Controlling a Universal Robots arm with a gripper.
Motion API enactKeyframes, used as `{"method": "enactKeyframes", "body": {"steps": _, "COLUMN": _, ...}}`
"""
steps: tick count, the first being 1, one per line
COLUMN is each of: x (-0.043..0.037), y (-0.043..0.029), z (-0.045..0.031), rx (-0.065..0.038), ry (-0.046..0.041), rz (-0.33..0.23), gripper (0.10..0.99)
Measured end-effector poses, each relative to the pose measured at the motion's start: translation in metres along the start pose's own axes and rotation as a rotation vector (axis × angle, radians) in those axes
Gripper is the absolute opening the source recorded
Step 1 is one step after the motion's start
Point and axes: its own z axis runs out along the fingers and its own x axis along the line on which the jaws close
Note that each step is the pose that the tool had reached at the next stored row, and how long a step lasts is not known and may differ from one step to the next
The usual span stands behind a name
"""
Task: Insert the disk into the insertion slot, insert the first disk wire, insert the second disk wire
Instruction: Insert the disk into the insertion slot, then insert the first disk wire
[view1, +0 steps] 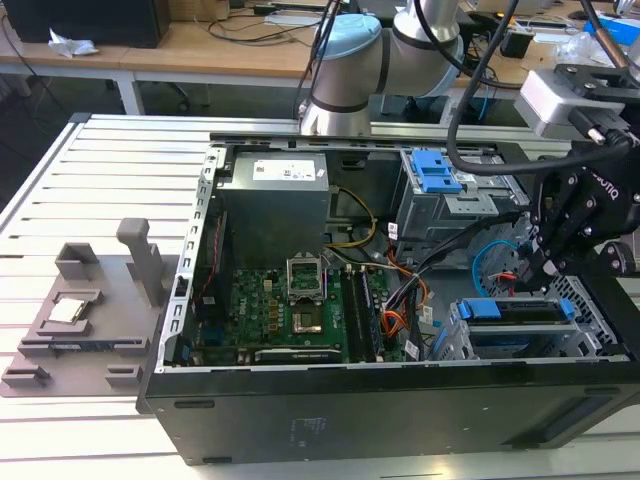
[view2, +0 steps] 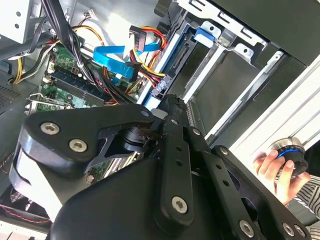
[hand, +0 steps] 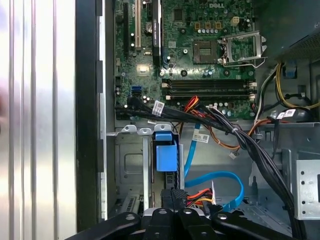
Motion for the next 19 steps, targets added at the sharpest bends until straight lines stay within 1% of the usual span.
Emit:
{"method": "enactKeyframes", "body": {"steps": 13, "x": -0.0002, "y": -0.0015, "z": 0.0004, "rx": 0.000, "ry": -0.0002, "rz": 0.000, "gripper": 0.106}}
{"method": "enactKeyframes", "body": {"steps": 14, "x": -0.0002, "y": -0.0016, "z": 0.0004, "rx": 0.000, "ry": -0.0002, "rz": 0.000, "gripper": 0.169}}
{"method": "enactKeyframes", "body": {"steps": 15, "x": -0.0002, "y": -0.0016, "z": 0.0004, "rx": 0.000, "ry": -0.0003, "rz": 0.000, "gripper": 0.169}}
{"method": "enactKeyframes", "body": {"steps": 17, "x": -0.0002, "y": -0.0017, "z": 0.0004, "rx": 0.000, "ry": -0.0003, "rz": 0.000, "gripper": 0.294}}
{"method": "enactKeyframes", "body": {"steps": 18, "x": -0.0002, "y": -0.0017, "z": 0.0004, "rx": 0.000, "ry": -0.0002, "rz": 0.000, "gripper": 0.416}}
{"method": "enactKeyframes", "body": {"steps": 19, "x": -0.0002, "y": -0.0018, "z": 0.0004, "rx": 0.000, "ry": -0.0003, "rz": 0.000, "gripper": 0.416}}
